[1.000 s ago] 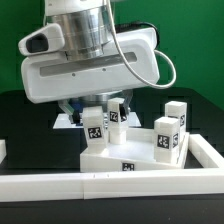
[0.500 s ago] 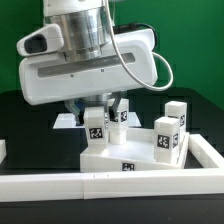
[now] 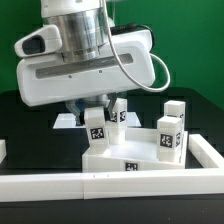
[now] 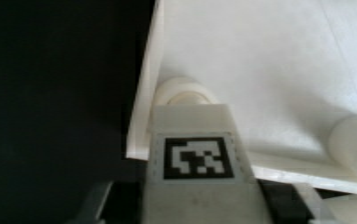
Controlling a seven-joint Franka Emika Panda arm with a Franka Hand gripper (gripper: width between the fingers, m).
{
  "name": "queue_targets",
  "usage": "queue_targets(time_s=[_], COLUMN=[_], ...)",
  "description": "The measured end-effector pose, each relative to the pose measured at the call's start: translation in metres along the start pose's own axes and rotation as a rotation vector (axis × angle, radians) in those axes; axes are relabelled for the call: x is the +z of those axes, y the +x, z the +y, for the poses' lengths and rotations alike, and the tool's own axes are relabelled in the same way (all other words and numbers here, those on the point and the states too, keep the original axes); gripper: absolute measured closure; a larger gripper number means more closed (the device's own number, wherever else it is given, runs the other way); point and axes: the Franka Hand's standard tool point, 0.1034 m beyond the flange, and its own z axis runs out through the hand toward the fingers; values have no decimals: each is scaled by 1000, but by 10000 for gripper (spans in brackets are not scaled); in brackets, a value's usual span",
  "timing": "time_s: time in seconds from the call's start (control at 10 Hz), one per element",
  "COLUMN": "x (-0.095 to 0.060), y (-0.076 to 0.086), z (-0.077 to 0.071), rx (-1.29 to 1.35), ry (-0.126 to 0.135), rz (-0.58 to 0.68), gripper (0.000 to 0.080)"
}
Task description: Assemble square table
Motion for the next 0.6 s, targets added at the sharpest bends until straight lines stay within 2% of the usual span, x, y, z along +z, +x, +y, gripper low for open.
queue_targets(time_s=[0.2, 0.6], x=[0, 1], y=[0, 2], z=[-1, -10], rx=[46, 428], ry=[2, -6], rz=[1, 56], gripper=[508, 508])
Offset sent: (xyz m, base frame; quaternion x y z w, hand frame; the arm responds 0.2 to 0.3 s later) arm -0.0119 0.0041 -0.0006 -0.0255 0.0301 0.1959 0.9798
